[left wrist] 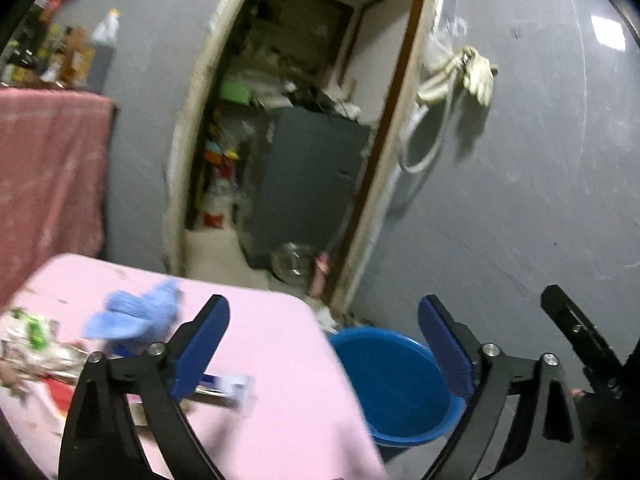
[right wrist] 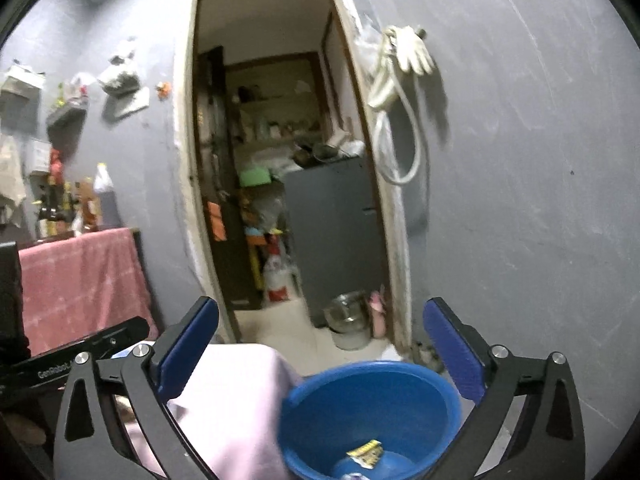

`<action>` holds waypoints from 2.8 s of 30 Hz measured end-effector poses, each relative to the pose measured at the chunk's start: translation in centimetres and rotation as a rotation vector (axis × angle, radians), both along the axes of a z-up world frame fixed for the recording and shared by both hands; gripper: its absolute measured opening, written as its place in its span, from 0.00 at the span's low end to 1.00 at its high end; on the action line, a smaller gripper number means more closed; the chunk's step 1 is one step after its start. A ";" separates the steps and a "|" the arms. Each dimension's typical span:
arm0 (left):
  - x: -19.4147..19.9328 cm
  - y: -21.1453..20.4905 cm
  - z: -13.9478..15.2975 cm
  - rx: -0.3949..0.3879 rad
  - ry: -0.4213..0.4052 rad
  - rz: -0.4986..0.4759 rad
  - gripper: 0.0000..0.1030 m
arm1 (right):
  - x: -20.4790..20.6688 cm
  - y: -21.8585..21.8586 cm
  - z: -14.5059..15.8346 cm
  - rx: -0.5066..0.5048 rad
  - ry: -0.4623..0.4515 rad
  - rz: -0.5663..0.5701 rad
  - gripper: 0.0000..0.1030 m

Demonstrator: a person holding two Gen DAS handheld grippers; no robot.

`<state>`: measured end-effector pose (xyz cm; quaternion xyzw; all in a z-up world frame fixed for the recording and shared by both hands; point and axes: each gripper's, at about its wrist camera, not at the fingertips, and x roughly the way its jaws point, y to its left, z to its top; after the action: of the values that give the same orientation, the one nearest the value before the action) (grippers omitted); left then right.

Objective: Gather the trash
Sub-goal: 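Move both tools back over the table toward the remaining wrappers, then grasp the white twisted wrapper with the left tool while the right tool grasps the green-pink wrapper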

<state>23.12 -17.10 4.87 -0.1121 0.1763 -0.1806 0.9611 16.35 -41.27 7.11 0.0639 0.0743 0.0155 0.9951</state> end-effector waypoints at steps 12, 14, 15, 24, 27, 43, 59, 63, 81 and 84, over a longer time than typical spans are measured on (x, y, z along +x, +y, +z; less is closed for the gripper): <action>-7.6 9.2 1.0 0.049 -0.118 0.188 0.97 | -2.8 7.7 1.4 -0.006 -0.103 0.137 1.00; -8.3 10.5 0.8 0.063 -0.117 0.212 0.97 | -2.8 9.1 1.3 -0.008 -0.099 0.160 1.00; -8.8 11.4 0.6 0.074 -0.115 0.228 0.97 | -2.8 9.6 1.2 -0.009 -0.096 0.167 1.00; -9.9 17.4 -2.1 0.122 -0.058 0.332 0.97 | -1.6 14.3 -0.6 -0.012 -0.020 0.237 1.00; -9.7 19.0 -3.1 0.132 -0.026 0.351 0.97 | -1.0 15.5 -1.4 -0.024 0.008 0.259 1.00; -5.0 22.1 -6.5 0.081 0.166 0.261 0.94 | 4.4 20.9 -5.4 -0.085 0.251 0.413 0.88; -0.8 21.9 -7.9 0.024 0.330 0.100 0.47 | 8.3 24.9 -9.9 -0.183 0.516 0.539 0.50; -0.6 22.1 -7.9 0.016 0.341 0.083 0.33 | 8.3 24.9 -10.4 -0.180 0.534 0.553 0.45; -2.5 20.9 -7.4 0.022 0.314 0.080 0.07 | 6.4 24.7 -10.0 -0.151 0.481 0.598 0.26; -3.8 20.2 -6.9 0.041 0.278 0.096 0.05 | 5.7 24.1 -9.5 -0.139 0.446 0.588 0.25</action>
<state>19.35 3.06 -2.02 -0.1247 0.3058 -0.1134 0.9371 22.04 -17.14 -2.43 -0.0262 0.3054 0.2810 0.9094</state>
